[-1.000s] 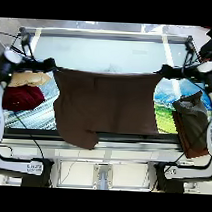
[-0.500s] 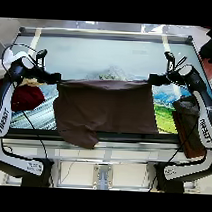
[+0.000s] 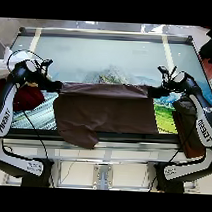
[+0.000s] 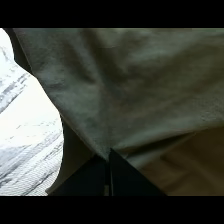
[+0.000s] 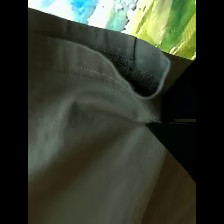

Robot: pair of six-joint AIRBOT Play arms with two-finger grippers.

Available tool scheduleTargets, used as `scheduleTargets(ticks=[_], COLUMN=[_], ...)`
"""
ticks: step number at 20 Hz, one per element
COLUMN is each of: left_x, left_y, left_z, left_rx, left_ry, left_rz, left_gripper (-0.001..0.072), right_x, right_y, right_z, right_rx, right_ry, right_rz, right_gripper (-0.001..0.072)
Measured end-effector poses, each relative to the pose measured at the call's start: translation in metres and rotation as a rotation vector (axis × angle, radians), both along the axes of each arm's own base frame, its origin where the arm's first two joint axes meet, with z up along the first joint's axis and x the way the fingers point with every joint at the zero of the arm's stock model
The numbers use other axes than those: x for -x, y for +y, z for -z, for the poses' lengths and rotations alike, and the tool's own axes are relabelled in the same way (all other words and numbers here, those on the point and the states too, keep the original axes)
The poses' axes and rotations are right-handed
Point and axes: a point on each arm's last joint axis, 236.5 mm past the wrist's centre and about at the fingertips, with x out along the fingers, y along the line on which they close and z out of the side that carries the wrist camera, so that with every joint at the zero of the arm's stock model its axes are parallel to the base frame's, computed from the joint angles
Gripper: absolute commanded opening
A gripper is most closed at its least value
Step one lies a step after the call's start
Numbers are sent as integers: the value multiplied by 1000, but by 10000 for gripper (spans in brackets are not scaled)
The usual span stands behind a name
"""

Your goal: Fold the shirts.

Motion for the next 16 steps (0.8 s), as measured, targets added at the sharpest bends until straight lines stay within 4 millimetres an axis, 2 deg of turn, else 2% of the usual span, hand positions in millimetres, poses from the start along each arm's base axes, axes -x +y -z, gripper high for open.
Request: scheduleTargets(ticks=[1,2,3,5,6,8,10,11,13,16], left_x=[5,8,10,11,11,15,29,42,82,158], left_y=[0,0,-1,-7,-10,-12,-11,-8,-8,-25], left_z=[4,6,7,3,-2,-25,-55,-67,-76,-57], left_rx=[-1,-1,3,30,47,74,92,97,121,192], left_ry=[17,28,34,31,22,-2,-36,-49,-40,53], left_rz=[3,4,3,-4,-10,-18,-26,-36,-76,-177], left_gripper=[166,499,679,675,674,674,674,674,674,674], right_x=[2,5,6,3,1,2,11,20,39,64], right_y=[-1,-1,0,1,1,-5,-26,-40,-62,-79], right_z=[5,8,7,-4,-16,-48,-85,-104,-132,-155], right_rx=[3,3,2,-3,-4,9,61,84,107,100], right_ry=[5,11,12,-8,-21,-44,-74,-88,-110,-132], right_rz=[3,6,6,4,-2,-25,-30,-18,24,83], right_gripper=[65,185,247,248,248,247,248,247,247,247])
